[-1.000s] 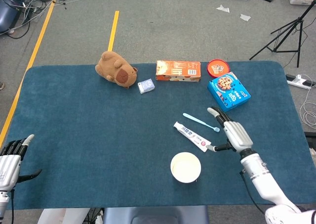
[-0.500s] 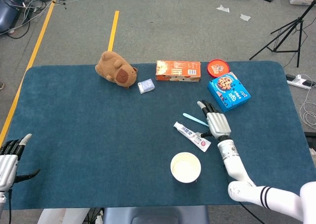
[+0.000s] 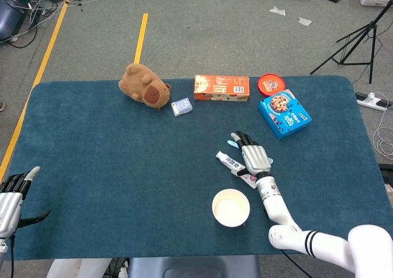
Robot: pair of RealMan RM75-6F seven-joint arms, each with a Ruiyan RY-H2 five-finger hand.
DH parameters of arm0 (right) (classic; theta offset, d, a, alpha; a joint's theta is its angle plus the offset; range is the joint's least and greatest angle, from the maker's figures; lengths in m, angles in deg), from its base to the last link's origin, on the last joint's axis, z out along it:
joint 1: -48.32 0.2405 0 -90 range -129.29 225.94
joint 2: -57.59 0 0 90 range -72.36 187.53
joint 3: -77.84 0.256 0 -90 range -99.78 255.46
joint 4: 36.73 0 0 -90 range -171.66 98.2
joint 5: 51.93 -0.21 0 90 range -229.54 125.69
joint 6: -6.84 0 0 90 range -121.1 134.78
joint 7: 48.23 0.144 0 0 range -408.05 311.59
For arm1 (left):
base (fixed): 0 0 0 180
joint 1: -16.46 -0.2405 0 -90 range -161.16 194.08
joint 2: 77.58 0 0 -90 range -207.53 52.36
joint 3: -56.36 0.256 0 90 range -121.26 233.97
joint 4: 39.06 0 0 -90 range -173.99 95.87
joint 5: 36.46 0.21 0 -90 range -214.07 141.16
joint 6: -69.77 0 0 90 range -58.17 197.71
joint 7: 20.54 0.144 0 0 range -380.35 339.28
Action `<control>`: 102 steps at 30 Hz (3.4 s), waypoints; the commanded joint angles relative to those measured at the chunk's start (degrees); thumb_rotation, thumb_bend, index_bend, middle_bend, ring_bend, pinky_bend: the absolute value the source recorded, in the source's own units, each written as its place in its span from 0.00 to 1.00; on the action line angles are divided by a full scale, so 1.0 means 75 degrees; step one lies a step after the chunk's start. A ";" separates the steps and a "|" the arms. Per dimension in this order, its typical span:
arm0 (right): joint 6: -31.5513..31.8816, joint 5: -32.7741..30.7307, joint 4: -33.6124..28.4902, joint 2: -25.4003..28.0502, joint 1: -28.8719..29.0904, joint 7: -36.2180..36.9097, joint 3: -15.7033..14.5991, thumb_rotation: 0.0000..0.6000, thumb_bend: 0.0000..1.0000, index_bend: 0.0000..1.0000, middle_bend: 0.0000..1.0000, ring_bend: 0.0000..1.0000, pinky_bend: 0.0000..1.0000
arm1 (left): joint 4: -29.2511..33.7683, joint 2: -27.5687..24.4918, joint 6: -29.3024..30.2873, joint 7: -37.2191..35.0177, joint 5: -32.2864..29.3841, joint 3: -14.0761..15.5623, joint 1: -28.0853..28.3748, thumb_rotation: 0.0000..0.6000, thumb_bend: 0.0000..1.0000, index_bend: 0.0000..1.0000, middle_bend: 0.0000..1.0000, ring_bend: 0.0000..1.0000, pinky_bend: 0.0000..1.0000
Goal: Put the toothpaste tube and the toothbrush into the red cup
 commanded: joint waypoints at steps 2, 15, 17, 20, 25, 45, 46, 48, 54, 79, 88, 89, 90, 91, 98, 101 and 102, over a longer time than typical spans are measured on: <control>-0.0047 0.0064 0.0124 -0.0092 -0.0019 -0.0046 0.0018 1.00 0.00 0.00 0.00 0.00 0.21 | 0.0005 -0.0023 0.0023 -0.0041 0.0008 -0.0005 -0.0011 1.00 0.00 0.04 0.17 0.16 0.15; -0.0236 0.0070 0.0212 -0.0044 -0.0130 -0.0139 0.0143 1.00 0.00 0.00 0.00 0.00 0.21 | 0.0014 -0.0042 0.0001 -0.0086 0.0005 -0.0001 -0.0007 1.00 0.00 0.04 0.17 0.16 0.15; -0.0242 0.0042 0.0206 0.0011 -0.0156 -0.0158 0.0172 1.00 0.00 0.00 0.00 0.00 0.21 | 0.0014 -0.0045 -0.0001 -0.0092 0.0005 -0.0002 -0.0006 1.00 0.00 0.04 0.17 0.16 0.15; -0.0262 0.0006 0.0247 0.0070 -0.0181 -0.0198 0.0211 1.00 0.00 0.00 0.00 0.00 0.21 | 0.0018 -0.0047 -0.0006 -0.0089 0.0026 0.0009 -0.0003 1.00 0.00 0.04 0.17 0.16 0.15; -0.0317 -0.0034 0.0365 0.0130 -0.0190 -0.0313 0.0242 1.00 0.00 0.00 0.00 0.00 0.21 | 0.0017 -0.0046 -0.0017 -0.0087 0.0011 0.0008 -0.0002 1.00 0.00 0.04 0.17 0.16 0.16; -0.0420 0.0682 -0.0518 0.0637 -0.0062 -0.0873 -0.0045 1.00 0.00 0.19 0.00 0.00 0.20 | 0.0047 -0.0084 -0.0042 -0.0093 -0.0003 0.0019 -0.0005 1.00 0.00 0.04 0.17 0.16 0.17; -0.0432 0.0742 -0.0547 0.0674 -0.0035 -0.0985 -0.0099 1.00 0.01 0.21 0.00 0.00 0.19 | 0.0049 -0.0086 -0.0038 -0.0096 -0.0004 0.0018 -0.0006 1.00 0.00 0.04 0.17 0.16 0.17; -0.0480 0.0818 -0.0589 0.0753 0.0038 -0.1261 -0.0195 1.00 0.05 0.24 0.00 0.00 0.19 | 0.0052 -0.0092 -0.0028 -0.0098 -0.0001 0.0017 -0.0011 1.00 0.00 0.04 0.17 0.16 0.17; -0.0531 0.0851 -0.0541 0.0845 0.0193 -0.1912 -0.0348 1.00 0.17 0.29 0.00 0.00 0.19 | 0.0049 -0.0097 -0.0029 -0.0101 -0.0014 0.0012 -0.0012 1.00 0.00 0.04 0.17 0.16 0.17; -0.0768 0.0701 0.0058 0.0354 0.0352 -0.2016 -0.0417 1.00 0.23 0.39 0.00 0.00 0.19 | 0.0064 -0.0137 -0.0026 -0.0177 -0.0030 0.0002 -0.0023 1.00 0.00 0.04 0.17 0.16 0.20; -0.0741 0.0776 0.0134 0.0297 0.0337 -0.1880 -0.0387 1.00 0.24 0.42 0.00 0.00 0.19 | 0.0063 -0.0135 -0.0027 -0.0174 -0.0020 0.0008 -0.0024 1.00 0.00 0.04 0.17 0.16 0.20; -0.0740 0.0785 0.0156 0.0283 0.0336 -0.1864 -0.0384 1.00 0.24 0.42 0.00 0.00 0.19 | 0.0062 -0.0135 -0.0027 -0.0172 -0.0020 0.0008 -0.0024 1.00 0.00 0.04 0.17 0.16 0.20; -0.0732 0.0799 0.0191 0.0260 0.0333 -0.1841 -0.0381 1.00 0.24 0.43 0.00 0.00 0.19 | 0.0063 -0.0135 -0.0024 -0.0171 -0.0019 0.0008 -0.0026 1.00 0.00 0.04 0.17 0.16 0.20; -0.0730 0.0807 0.0218 0.0241 0.0331 -0.1826 -0.0381 1.00 0.24 0.44 0.00 0.00 0.19 | 0.0065 -0.0135 -0.0022 -0.0172 -0.0018 0.0008 -0.0027 1.00 0.00 0.04 0.17 0.16 0.20; -0.0752 0.0886 0.0434 0.0092 0.0337 -0.1744 -0.0383 1.00 0.24 0.48 0.01 0.00 0.19 | 0.0065 -0.0139 -0.0015 -0.0183 -0.0010 0.0008 -0.0030 1.00 0.00 0.04 0.17 0.16 0.20; -0.0706 0.0966 0.0501 0.0043 0.0326 -0.1696 -0.0384 1.00 0.24 0.51 0.02 0.00 0.19 | 0.0065 -0.0141 -0.0008 -0.0188 -0.0005 0.0010 -0.0034 1.00 0.00 0.04 0.17 0.16 0.20; -0.0679 0.1003 0.0531 0.0022 0.0322 -0.1676 -0.0381 1.00 0.24 0.53 0.03 0.00 0.19 | 0.0062 -0.0140 -0.0008 -0.0190 -0.0005 0.0011 -0.0034 1.00 0.00 0.04 0.17 0.16 0.20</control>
